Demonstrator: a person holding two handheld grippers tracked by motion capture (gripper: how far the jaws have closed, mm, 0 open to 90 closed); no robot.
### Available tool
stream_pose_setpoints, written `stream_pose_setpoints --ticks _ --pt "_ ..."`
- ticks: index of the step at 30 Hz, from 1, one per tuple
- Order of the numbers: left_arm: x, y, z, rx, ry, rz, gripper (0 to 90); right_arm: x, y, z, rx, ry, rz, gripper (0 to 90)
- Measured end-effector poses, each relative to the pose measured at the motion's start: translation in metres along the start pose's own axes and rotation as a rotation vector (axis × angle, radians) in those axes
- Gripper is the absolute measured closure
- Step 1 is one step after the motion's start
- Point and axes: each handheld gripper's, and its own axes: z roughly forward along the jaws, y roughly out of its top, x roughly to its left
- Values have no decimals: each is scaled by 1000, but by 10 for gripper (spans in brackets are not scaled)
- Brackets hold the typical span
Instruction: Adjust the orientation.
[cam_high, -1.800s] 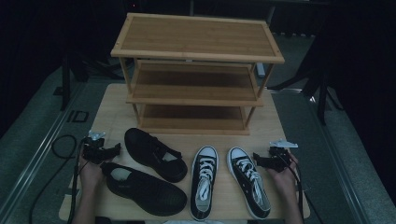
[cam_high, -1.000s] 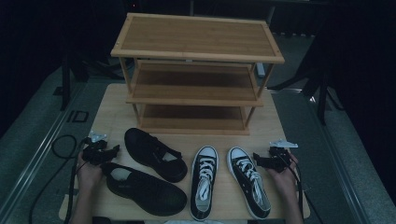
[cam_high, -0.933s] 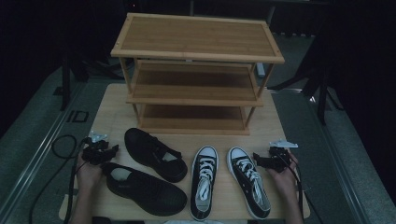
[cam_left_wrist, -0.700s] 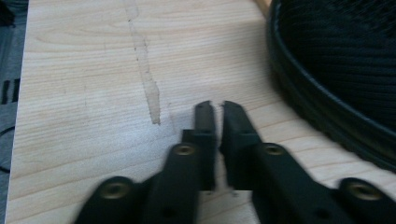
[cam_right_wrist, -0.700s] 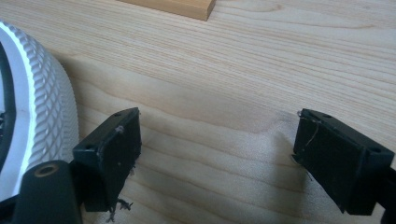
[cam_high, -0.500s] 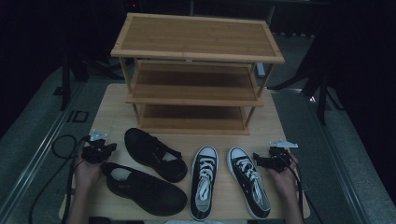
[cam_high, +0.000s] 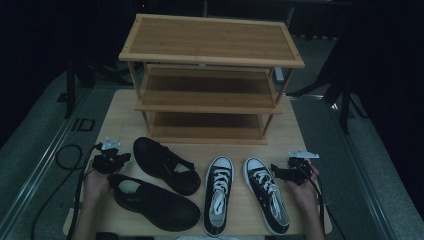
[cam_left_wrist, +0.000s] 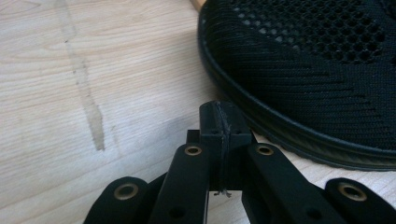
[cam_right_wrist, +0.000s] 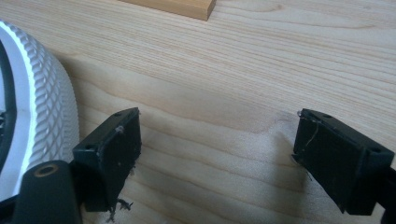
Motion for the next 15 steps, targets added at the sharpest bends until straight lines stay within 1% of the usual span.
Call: stream_pose_setpoints --ticks 6,7,8,10,11,13,15 --pt "-3 4 7 21 -13 22 899 0 0 0 -1 2 0 148" --pt "-4 7 8 28 -6 35 899 0 0 0 -1 2 0 148" --pt "-4 7 8 28 -6 35 899 0 0 0 -1 2 -1 148" --pt "-4 10 10 30 -14 41 899 0 0 0 -1 1 -1 148" --pt "-5 14 12 32 -20 52 899 0 0 0 -1 2 0 148" --pt "-5 17 14 43 -17 63 899 0 0 0 -1 2 -1 148" --pt "-5 19 14 44 -21 65 899 0 0 0 -1 2 -1 148"
